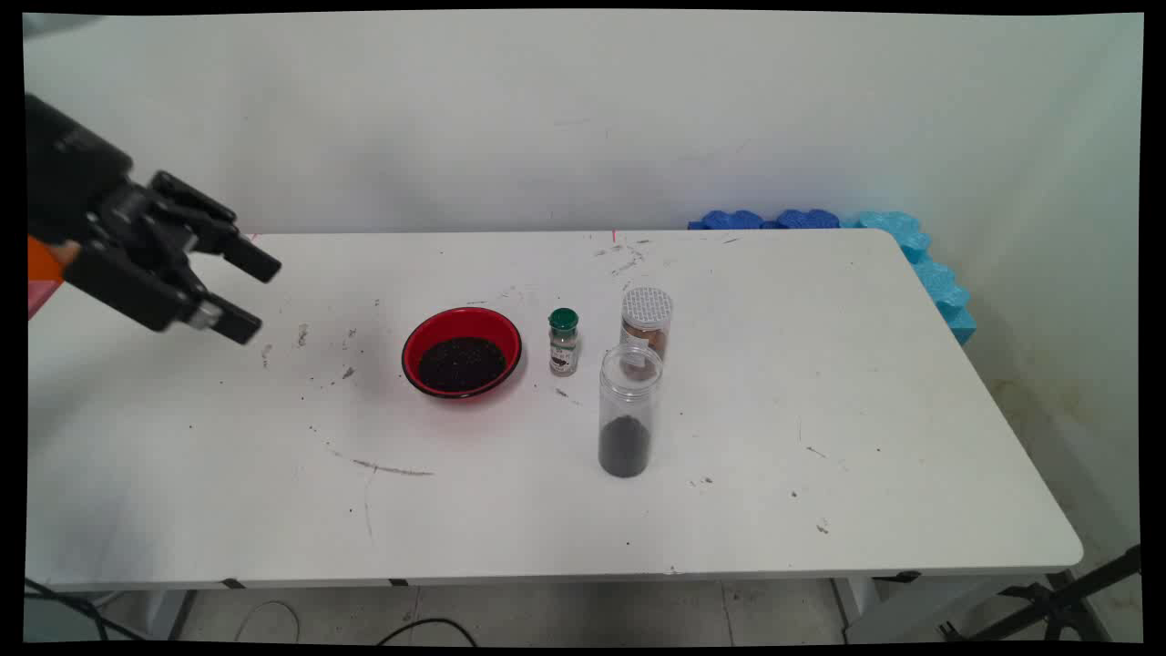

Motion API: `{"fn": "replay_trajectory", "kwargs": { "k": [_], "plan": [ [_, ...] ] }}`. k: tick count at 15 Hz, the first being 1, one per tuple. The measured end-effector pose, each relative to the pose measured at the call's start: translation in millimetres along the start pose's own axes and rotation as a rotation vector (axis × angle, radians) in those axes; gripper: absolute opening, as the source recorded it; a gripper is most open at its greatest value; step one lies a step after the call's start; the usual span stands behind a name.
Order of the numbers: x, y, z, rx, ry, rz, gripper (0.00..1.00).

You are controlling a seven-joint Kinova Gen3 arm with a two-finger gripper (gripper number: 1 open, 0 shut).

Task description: Pick up the black seasoning powder from the table

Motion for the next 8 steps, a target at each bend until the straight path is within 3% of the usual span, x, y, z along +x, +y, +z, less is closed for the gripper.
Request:
{"fn": "replay_trajectory", "kwargs": {
  "k": [8],
  "plan": [
    [-21,-10,77,0.076,0.079,-0.036,1.00]
  ]
}}
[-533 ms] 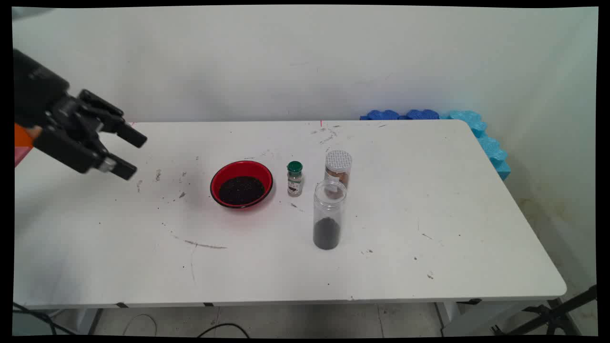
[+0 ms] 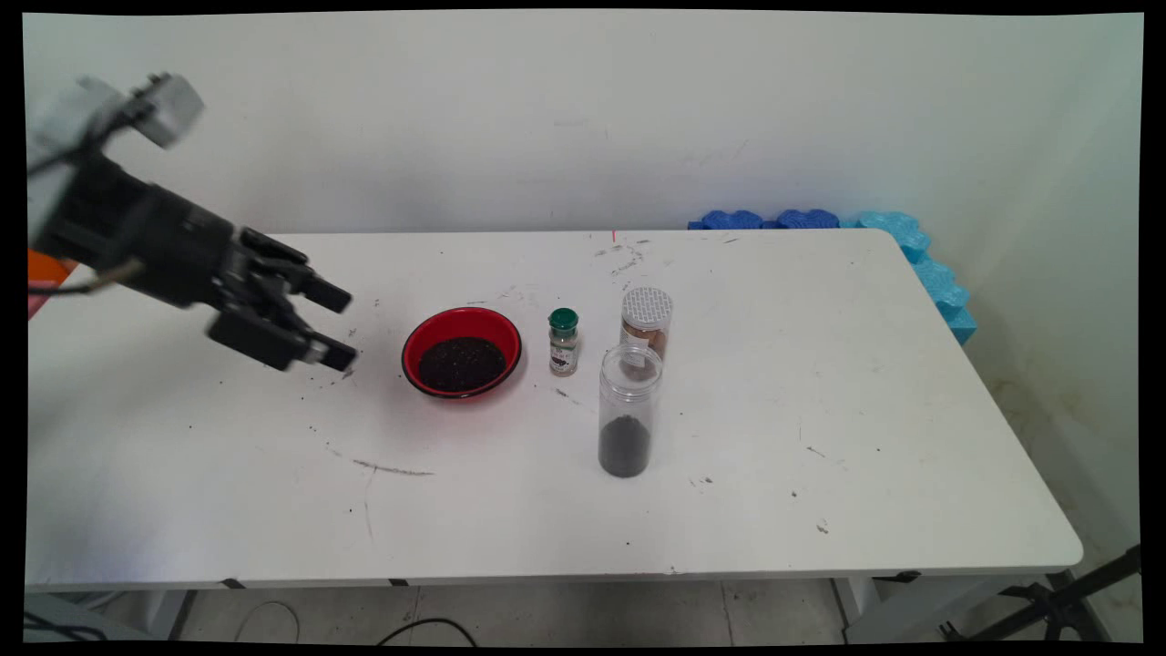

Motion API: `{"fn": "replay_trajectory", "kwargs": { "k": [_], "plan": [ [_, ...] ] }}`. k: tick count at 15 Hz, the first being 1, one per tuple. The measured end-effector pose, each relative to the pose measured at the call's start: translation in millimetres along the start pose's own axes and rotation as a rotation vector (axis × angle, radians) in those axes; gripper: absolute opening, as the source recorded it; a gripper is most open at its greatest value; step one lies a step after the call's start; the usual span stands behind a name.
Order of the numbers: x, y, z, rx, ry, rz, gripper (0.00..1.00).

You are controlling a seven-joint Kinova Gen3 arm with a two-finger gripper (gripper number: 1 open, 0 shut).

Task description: Pick up the black seasoning powder from the table

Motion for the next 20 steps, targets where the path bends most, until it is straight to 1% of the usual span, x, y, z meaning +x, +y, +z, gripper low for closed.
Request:
{"fn": "replay_trajectory", "kwargs": {
  "k": [2,5,10,20],
  "plan": [
    [-3,-1,15,0.010,0.013,-0.005,1.00],
    [-6,-1,40,0.014,0.034,-0.006,1.00],
    [-8,-1,81,-0.003,0.061,0.027,1.00],
    [-11,1,123,-0.040,0.086,0.114,1.00]
  ]
}}
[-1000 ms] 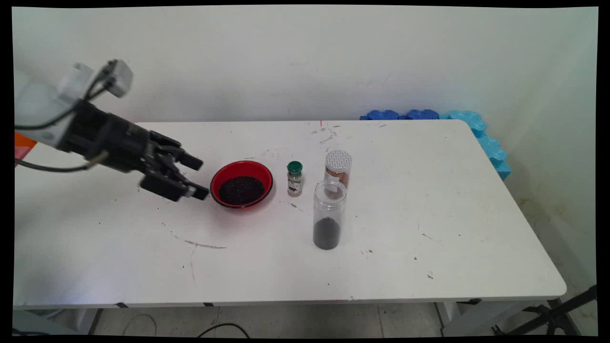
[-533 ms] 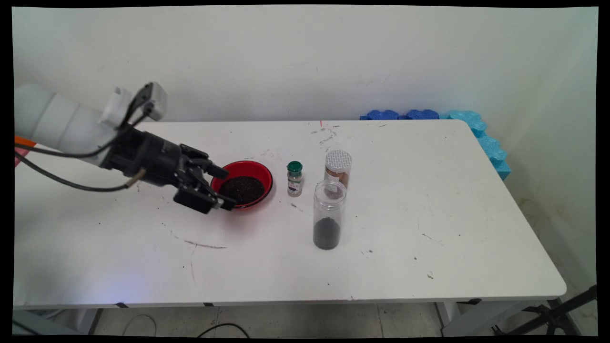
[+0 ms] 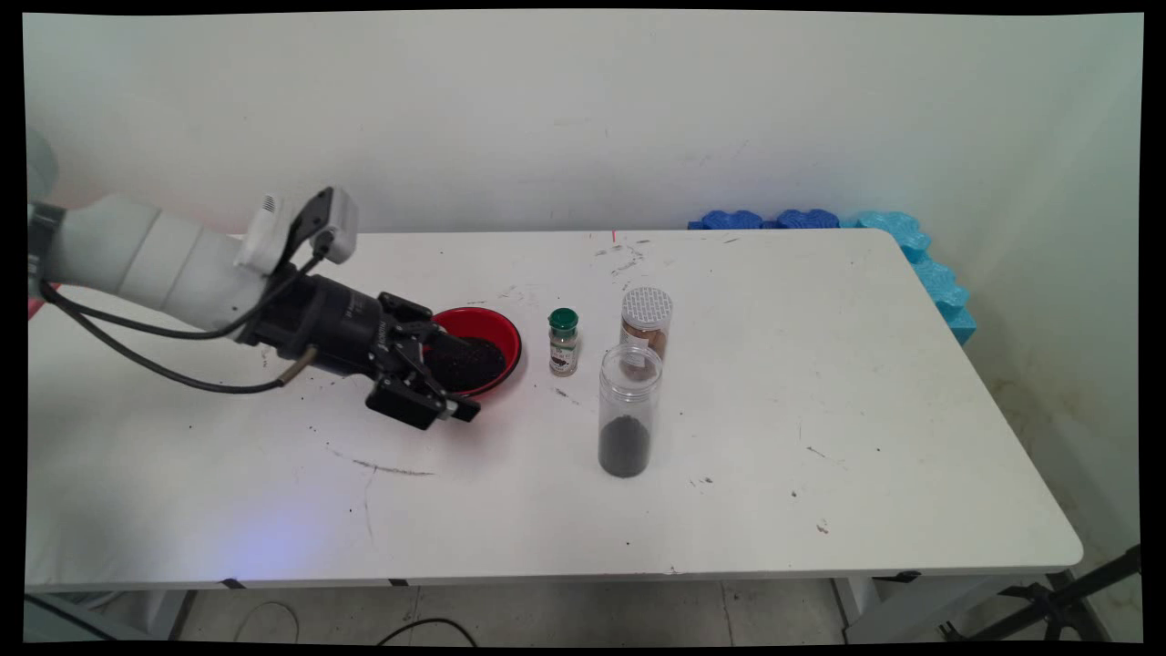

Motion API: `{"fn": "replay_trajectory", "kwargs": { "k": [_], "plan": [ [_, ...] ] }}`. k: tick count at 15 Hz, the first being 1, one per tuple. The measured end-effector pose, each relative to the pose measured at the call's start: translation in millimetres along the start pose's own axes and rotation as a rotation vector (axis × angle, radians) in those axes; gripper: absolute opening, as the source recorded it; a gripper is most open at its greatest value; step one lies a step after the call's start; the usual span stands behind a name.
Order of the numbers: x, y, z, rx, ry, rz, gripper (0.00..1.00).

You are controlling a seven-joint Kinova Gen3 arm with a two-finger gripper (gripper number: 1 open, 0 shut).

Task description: Pick up the black seasoning powder from the table

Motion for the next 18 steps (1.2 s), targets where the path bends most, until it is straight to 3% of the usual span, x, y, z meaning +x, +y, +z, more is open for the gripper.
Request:
{"fn": "replay_trajectory", "kwargs": {
  "k": [18],
  "plan": [
    [13,-2,61,-0.047,0.086,0.077,1.00]
  ]
}}
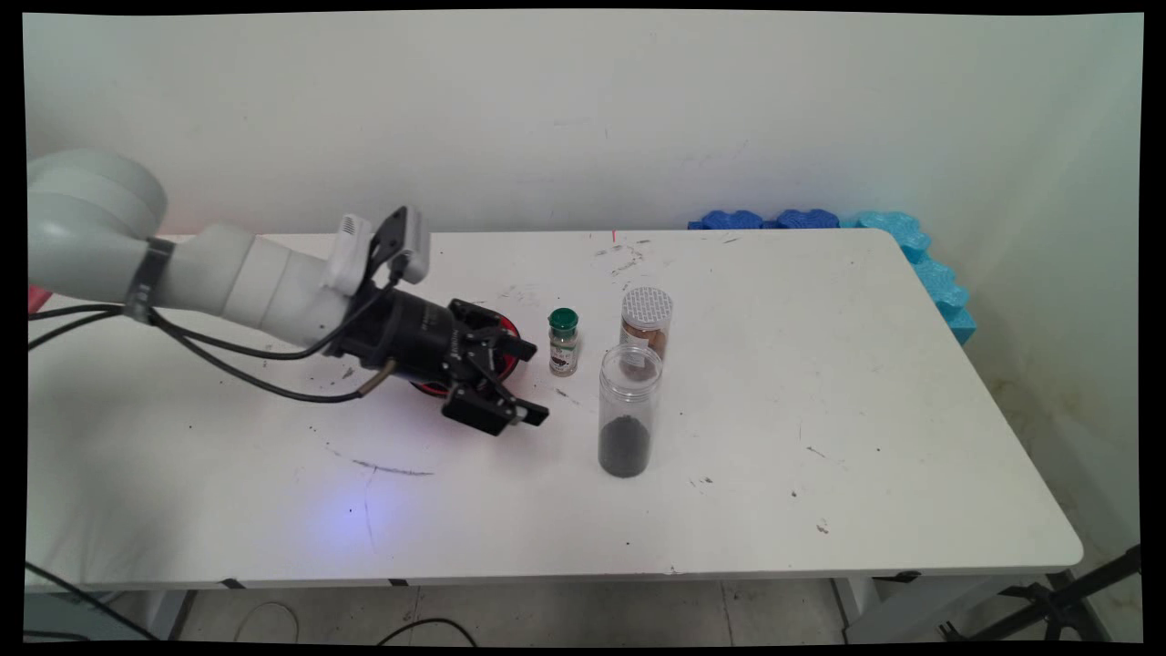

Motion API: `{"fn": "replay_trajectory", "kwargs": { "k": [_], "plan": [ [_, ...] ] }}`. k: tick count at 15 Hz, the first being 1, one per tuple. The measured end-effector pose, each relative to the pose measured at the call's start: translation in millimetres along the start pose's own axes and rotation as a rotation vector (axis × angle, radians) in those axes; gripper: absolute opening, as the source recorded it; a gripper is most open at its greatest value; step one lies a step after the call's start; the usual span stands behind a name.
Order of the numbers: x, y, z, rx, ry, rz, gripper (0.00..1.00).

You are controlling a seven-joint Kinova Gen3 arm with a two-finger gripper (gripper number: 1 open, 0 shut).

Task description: Pick up the black seasoning powder from the table

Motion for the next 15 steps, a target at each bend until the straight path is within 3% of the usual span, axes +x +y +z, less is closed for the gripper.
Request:
{"fn": "replay_trajectory", "kwargs": {
  "k": [15],
  "plan": [
    [17,-3,56,-0.054,0.021,-0.004,1.00]
  ]
}}
